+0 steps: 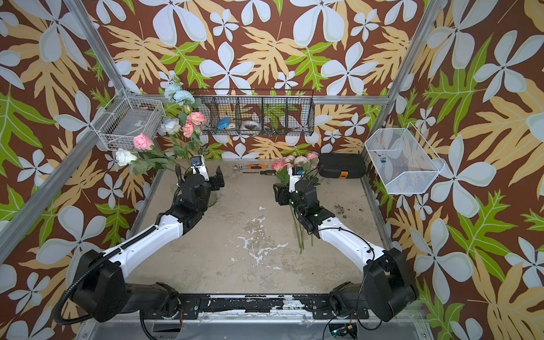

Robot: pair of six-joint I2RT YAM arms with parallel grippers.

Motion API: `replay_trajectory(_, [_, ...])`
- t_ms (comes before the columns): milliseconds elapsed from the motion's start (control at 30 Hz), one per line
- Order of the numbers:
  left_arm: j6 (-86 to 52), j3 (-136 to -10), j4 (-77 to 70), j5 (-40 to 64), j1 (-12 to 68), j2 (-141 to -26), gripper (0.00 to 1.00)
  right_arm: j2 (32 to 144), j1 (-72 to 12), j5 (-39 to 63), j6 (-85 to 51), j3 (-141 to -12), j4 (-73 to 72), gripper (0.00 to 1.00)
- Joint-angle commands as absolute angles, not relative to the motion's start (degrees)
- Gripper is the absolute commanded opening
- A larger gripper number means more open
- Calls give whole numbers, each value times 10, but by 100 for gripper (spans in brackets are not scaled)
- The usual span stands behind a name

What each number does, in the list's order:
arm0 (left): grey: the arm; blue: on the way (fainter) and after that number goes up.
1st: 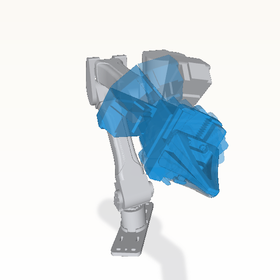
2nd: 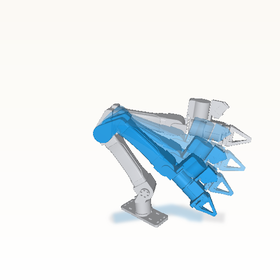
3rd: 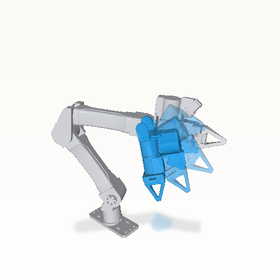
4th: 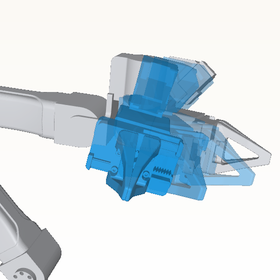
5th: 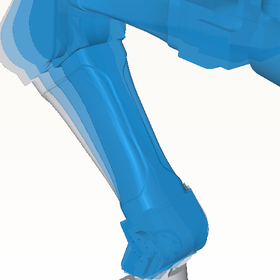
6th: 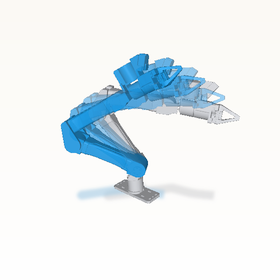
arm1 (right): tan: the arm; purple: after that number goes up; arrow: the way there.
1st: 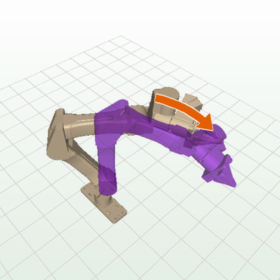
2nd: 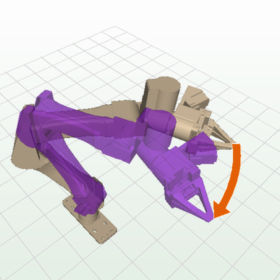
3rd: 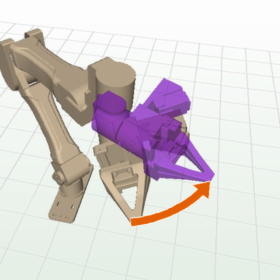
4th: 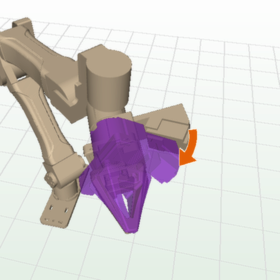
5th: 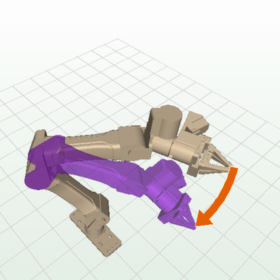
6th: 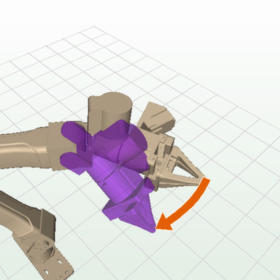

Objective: Pick out pink flowers from the vase
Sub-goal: Pick up the flower from the vase.

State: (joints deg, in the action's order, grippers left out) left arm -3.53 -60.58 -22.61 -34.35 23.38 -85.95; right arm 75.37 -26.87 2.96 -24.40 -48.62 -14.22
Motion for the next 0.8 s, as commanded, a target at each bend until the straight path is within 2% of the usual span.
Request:
replay_trajectory(0, [5,-649,-233,-401,214,-929,87,737,-269,35,-223,-481,-182,63])
replay_trajectory(200, [36,-700,-237,-401,199,-987,83,725,-269,40,-222,-472,-189,63])
replay_trajectory(467, [61,-735,-245,-397,181,-1025,73,714,-269,41,-218,-465,-194,63])
replay_trajectory(600, [68,-738,-250,-395,180,-1028,55,708,-269,44,-217,-465,-192,63])
replay_trajectory(700, [65,-732,-252,-393,180,-1022,48,706,-269,43,-216,-464,-194,63])
replay_trajectory(767, [62,-724,-254,-391,179,-1016,37,707,-269,44,-216,-465,-195,63])
